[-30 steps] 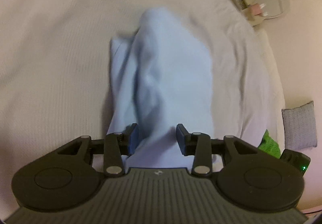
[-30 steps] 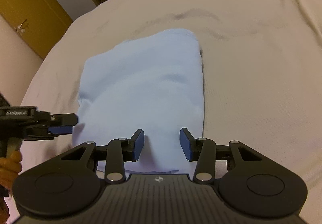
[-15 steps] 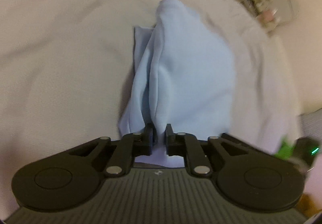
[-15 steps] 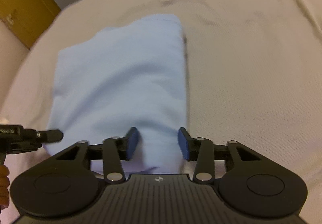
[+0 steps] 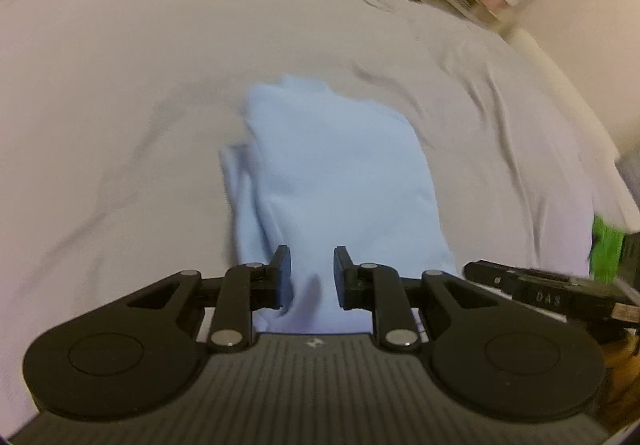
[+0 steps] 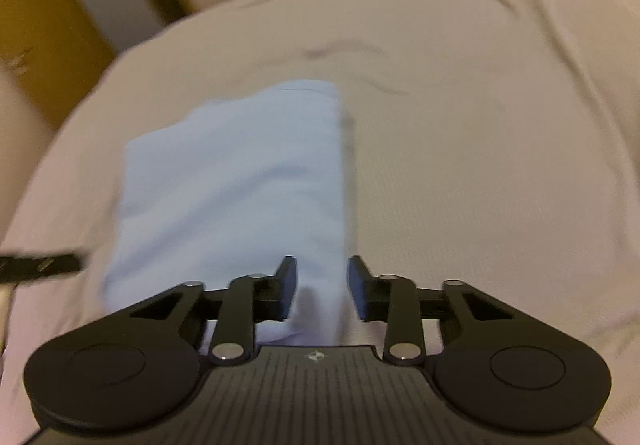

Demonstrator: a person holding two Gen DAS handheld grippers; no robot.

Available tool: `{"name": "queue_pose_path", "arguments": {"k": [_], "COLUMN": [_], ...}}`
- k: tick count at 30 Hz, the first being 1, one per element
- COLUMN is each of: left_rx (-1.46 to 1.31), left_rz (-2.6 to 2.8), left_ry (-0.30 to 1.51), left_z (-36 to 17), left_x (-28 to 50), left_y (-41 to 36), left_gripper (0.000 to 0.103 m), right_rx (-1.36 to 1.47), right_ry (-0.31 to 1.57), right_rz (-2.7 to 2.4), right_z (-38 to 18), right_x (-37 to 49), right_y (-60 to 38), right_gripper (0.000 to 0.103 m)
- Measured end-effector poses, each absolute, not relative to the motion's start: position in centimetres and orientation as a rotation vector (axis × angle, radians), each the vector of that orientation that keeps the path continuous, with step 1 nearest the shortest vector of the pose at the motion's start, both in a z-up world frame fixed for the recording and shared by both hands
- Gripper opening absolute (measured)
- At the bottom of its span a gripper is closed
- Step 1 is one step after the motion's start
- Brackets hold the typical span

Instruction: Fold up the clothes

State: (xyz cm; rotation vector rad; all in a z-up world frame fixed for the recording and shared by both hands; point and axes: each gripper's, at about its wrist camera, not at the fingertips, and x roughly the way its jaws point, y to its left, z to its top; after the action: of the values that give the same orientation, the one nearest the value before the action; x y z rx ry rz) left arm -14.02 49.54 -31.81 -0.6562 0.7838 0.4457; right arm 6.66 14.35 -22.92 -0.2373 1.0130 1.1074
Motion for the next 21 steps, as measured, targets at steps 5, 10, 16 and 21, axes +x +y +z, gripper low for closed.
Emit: {"name": "queue_pose_path", "arguments": {"k": [5, 10, 16, 21], "left_rx": [-0.724, -0.674, -0.669, -0.632], "left_rz": [0.492, 0.498, 0.576, 0.678], "left_ry": [0.872, 0.856, 0.963, 1.040], "left_z": [-35.2, -33.8, -35.2, -32.1], "left_x": [-14.0, -14.1, -12.6, -12.1], "left_y": [49.7, 48.8, 49.0, 46.7], "left_gripper": [0.026, 0.023, 0.037, 0.032], "right_rx": [-0.416, -0.397, -0.407, -0.359], "right_ry": [0.962, 0.967, 1.047, 1.116], "right_rz": [1.139, 1.116, 1.105, 1.049], "right_z": [-24.0, -22.9, -24.2, -22.1], "right_x": [4.1, 4.3, 4.8, 5.6], "right_y": [14.3, 12.8, 14.6, 14.7], "right_gripper": [0.028, 0.028, 0.032, 0.035]}}
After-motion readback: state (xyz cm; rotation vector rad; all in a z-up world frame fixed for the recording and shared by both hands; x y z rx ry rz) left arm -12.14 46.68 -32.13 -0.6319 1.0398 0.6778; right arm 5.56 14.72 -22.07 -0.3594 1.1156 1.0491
